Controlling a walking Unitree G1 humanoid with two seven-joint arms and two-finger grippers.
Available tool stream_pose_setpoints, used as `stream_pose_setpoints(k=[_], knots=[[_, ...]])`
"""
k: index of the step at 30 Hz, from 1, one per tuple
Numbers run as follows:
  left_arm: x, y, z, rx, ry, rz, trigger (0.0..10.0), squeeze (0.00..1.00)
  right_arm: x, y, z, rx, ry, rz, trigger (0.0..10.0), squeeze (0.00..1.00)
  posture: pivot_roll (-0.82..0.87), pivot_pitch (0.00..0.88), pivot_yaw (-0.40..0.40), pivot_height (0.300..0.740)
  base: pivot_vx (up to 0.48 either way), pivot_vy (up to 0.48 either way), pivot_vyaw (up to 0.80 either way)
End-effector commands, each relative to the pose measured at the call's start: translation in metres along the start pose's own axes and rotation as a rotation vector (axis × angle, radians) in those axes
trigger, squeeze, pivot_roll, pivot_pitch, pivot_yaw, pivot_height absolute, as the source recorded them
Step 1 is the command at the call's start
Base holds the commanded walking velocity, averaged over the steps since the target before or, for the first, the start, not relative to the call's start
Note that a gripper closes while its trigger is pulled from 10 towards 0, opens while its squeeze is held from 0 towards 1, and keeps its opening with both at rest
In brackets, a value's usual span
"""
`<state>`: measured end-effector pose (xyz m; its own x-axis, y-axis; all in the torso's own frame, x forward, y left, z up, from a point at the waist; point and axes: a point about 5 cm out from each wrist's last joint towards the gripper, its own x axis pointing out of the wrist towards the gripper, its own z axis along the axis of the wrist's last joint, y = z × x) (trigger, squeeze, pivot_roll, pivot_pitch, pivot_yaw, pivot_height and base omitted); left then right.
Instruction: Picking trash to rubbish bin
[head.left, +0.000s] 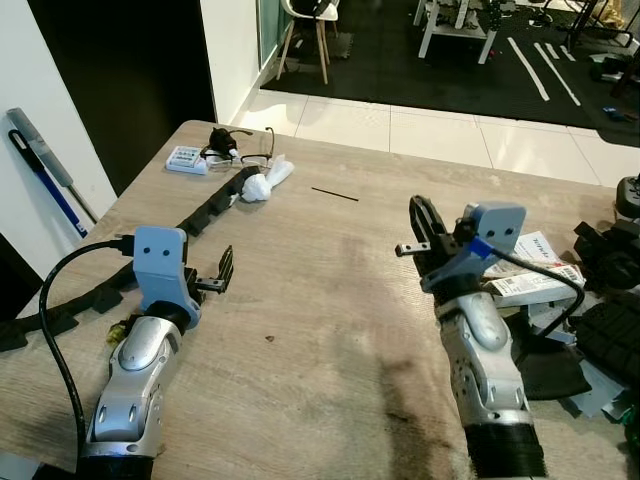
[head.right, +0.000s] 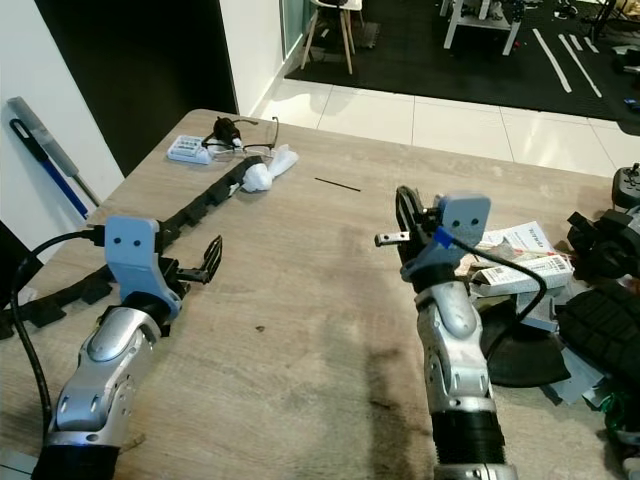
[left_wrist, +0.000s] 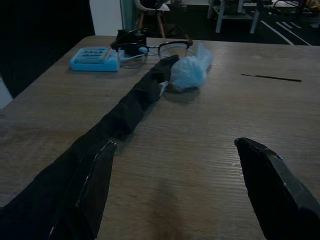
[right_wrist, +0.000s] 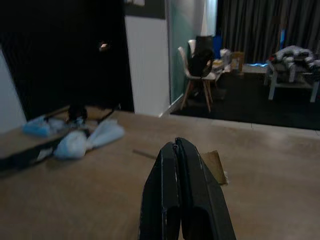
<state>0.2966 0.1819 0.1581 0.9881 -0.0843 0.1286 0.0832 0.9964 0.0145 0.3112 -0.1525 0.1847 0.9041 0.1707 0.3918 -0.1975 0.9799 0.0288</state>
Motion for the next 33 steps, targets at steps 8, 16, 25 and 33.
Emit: stream_pose_setpoints(k=[8,16,25,33], knots=[[-0.006,-0.010,-0.001,-0.034,-0.001,0.000,10.0,0.00,-0.010,0.011,-0.007,-0.053,0.045,0.058,10.0,0.00,0.04,0.125,-0.030,0.740,0.000,0.000,0.00],[-0.005,-0.016,-0.002,-0.041,0.002,-0.016,10.0,0.00,-0.011,0.016,-0.011,-0.052,0.068,0.076,10.0,0.00,0.04,0.125,-0.034,0.740,-0.167,0.000,0.00],[-0.006,-0.020,-0.004,-0.044,0.012,-0.029,10.0,0.00,-0.014,0.022,-0.017,-0.036,0.097,0.093,10.0,0.00,0.04,0.128,-0.038,0.740,-0.287,0.000,0.00],[-0.005,-0.020,-0.003,-0.040,0.013,-0.037,10.0,0.00,-0.014,0.023,-0.018,-0.028,0.101,0.092,10.0,0.00,0.04,0.129,-0.032,0.740,-0.286,0.000,0.00]])
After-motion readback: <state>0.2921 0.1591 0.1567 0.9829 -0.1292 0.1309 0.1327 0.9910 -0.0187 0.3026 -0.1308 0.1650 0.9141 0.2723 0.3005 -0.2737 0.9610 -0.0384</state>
